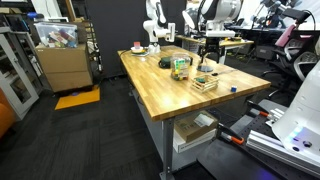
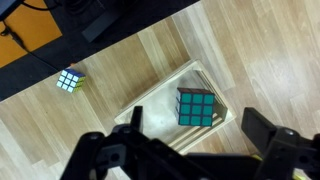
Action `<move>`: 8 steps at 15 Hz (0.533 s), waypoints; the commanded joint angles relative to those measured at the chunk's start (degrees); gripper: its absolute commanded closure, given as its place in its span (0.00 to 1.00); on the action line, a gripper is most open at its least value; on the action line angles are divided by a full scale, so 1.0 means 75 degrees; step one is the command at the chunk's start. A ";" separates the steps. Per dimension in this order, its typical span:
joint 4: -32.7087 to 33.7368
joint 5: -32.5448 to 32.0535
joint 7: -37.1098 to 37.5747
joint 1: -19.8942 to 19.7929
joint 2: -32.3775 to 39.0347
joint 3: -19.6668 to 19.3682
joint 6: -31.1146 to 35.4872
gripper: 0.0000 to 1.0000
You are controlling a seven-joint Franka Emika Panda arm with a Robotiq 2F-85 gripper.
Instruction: Remove the Rubik's cube from the wooden box and put it on the table
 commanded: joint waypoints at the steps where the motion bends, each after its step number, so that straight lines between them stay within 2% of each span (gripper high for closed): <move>1: 0.0012 0.0000 -0.0002 0.0018 -0.0004 -0.0020 -0.0018 0.00; 4: 0.0093 0.0102 0.0054 0.0012 0.0088 -0.0013 -0.0005 0.00; 8: 0.0445 0.0903 0.0373 0.0006 0.0674 0.0045 0.0105 0.00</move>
